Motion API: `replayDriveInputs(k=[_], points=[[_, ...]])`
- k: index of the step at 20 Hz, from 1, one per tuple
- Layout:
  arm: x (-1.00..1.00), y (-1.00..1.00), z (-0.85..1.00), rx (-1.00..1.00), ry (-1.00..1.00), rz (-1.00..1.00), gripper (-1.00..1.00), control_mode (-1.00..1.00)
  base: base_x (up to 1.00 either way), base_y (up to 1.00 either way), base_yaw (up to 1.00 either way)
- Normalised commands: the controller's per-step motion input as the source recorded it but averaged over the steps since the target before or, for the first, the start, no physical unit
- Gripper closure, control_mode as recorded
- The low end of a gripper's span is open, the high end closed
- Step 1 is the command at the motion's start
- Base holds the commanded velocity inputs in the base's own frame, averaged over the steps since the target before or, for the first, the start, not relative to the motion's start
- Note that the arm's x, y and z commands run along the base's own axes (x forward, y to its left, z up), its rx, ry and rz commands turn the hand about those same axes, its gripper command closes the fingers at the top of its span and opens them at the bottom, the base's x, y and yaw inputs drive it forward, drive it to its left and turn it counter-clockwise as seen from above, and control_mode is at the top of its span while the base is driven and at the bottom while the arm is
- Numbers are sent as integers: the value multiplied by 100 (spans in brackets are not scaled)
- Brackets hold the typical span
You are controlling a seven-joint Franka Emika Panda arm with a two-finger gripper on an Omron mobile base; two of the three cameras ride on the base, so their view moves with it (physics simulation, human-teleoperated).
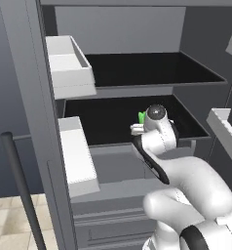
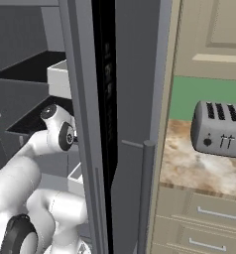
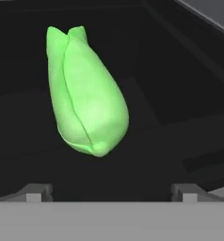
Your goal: Take the cheese, fish, and corn from the fridge and place them on the plate on the dining counter to create an appetizer plate.
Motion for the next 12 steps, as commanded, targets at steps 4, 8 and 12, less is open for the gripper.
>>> replayDriveInputs(k=[4,8,12], points=[[55,0,-11,0,0,0,-100,-100,0,0,0],[47,0,5,1,0,0,-100,-100,0,0,0],[19,0,21,0,0,0,-100,-100,0,0,0]])
